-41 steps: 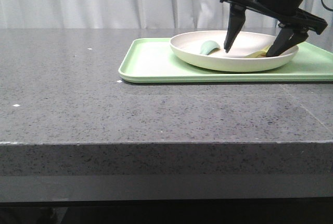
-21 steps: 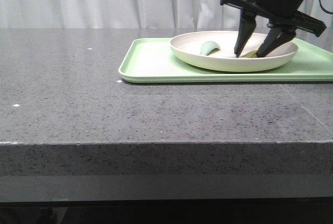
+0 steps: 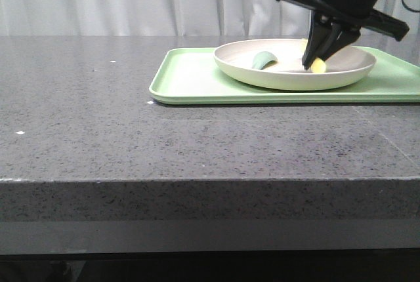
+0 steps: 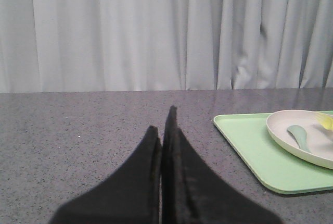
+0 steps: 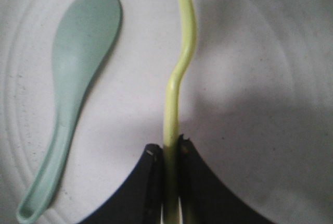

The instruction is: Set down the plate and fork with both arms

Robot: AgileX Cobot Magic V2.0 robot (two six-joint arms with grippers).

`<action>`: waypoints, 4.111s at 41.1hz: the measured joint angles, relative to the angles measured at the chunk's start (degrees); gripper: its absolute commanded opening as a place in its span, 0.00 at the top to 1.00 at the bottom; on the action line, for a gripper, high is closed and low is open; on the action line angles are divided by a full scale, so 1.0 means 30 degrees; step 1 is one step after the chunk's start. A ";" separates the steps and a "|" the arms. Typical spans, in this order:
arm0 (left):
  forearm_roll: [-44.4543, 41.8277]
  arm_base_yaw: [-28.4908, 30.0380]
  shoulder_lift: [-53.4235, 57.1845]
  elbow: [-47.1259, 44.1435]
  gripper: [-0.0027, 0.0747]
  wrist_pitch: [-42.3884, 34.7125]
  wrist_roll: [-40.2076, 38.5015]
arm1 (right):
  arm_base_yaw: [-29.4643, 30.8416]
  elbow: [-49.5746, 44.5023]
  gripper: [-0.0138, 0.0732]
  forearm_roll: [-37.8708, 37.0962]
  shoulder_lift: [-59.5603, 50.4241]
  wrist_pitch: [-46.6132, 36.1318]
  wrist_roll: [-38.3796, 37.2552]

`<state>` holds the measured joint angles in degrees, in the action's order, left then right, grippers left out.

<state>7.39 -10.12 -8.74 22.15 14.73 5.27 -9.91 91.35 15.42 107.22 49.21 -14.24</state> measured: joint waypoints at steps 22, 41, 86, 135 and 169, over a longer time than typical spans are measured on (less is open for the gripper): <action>0.0000 0.0000 0.0000 0.0000 0.99 0.0000 0.0000 | 0.3878 0.0776 0.86 -0.1495 -0.1964 0.2489 0.6212; 0.0000 0.0000 0.0000 0.0000 0.99 0.0000 0.0000 | 0.3923 0.0731 0.65 -0.3157 0.0859 0.2604 0.6983; 0.0000 0.0000 0.0000 0.0000 0.99 0.0000 0.0000 | 0.3800 -1.1366 0.92 -0.3157 -1.5688 -0.2067 0.6447; 0.0000 0.0000 0.0000 0.0000 0.99 0.0000 0.0000 | 0.3800 -2.3630 0.92 -0.3157 -3.4418 -0.7644 0.6447; -0.0587 0.0036 0.0039 -0.0391 0.99 -0.0136 -0.0736 | 0.3800 -2.3630 0.92 -0.3157 -3.4418 -0.7653 0.6447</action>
<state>5.63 -10.01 -8.63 20.97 14.32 3.06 1.49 20.46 5.95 3.97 26.26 5.10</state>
